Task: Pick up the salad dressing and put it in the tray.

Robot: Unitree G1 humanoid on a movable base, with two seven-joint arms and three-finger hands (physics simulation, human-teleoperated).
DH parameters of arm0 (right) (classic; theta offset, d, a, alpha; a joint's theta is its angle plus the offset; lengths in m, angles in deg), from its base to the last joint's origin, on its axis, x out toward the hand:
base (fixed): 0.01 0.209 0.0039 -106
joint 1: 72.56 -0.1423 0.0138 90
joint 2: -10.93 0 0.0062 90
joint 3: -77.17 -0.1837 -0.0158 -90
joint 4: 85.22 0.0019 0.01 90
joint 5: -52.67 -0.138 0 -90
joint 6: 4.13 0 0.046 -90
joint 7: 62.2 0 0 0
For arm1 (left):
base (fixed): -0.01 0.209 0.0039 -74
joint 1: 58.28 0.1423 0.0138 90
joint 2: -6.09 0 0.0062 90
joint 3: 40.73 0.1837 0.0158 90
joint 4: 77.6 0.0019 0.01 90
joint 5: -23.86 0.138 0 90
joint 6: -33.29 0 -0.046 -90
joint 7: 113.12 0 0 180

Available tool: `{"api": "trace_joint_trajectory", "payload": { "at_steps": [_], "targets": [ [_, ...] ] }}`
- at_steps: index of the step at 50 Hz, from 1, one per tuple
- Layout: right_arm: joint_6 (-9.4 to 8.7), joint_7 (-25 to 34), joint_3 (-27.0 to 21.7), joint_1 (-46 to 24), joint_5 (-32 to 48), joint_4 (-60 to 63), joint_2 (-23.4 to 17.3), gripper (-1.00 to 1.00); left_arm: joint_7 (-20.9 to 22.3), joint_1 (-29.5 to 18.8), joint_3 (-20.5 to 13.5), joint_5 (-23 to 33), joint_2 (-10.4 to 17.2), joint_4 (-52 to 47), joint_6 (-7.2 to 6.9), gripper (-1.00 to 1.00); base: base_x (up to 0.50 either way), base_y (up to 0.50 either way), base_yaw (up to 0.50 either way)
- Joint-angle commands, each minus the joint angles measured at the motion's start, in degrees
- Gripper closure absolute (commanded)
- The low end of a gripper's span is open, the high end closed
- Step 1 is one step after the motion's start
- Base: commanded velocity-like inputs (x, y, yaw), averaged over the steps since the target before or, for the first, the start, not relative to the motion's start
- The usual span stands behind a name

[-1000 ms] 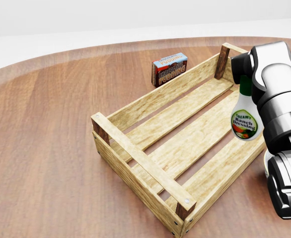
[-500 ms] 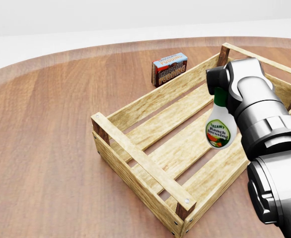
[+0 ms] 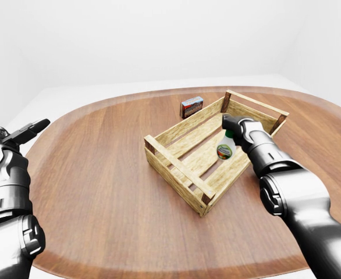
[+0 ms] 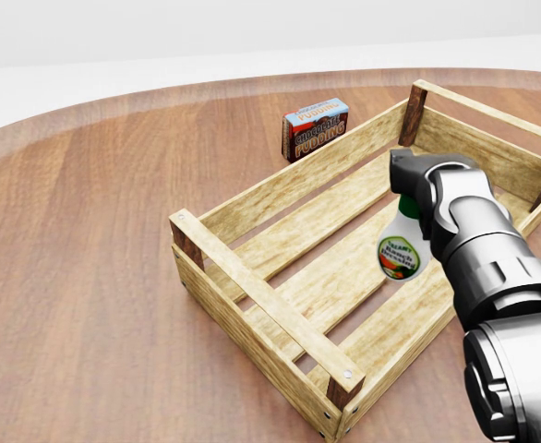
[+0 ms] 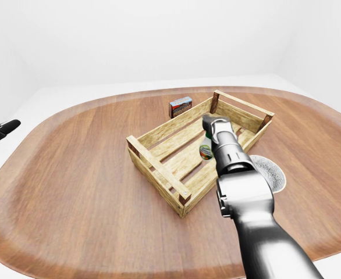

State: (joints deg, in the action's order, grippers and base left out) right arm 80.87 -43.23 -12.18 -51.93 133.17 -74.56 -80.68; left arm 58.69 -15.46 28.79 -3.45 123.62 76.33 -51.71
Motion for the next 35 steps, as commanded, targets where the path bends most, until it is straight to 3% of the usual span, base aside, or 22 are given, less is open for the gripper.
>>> {"api": "trace_joint_trajectory", "payload": {
  "at_steps": [1, 6, 35],
  "targets": [
    [0.00, -12.80, -1.24, 1.56, -3.28, 0.34, -0.83, 1.00, 0.03, 0.09, 0.04, 0.07, -0.10, -0.03, 0.00, -1.00, 0.00, 0.00, 0.00],
    [0.00, -14.79, -1.45, 3.51, -4.67, 0.18, -0.57, 1.00, -0.03, 0.24, 0.15, 0.16, -0.33, -0.56, 0.00, -1.00, 0.00, 0.00, 0.00],
    [0.00, -8.85, -1.29, 6.84, -3.87, -0.36, -0.88, 1.00, 0.25, 0.07, 0.08, 0.32, -0.39, 0.65, 0.00, -1.00, 0.00, 0.00, 0.00]
  ]
}}
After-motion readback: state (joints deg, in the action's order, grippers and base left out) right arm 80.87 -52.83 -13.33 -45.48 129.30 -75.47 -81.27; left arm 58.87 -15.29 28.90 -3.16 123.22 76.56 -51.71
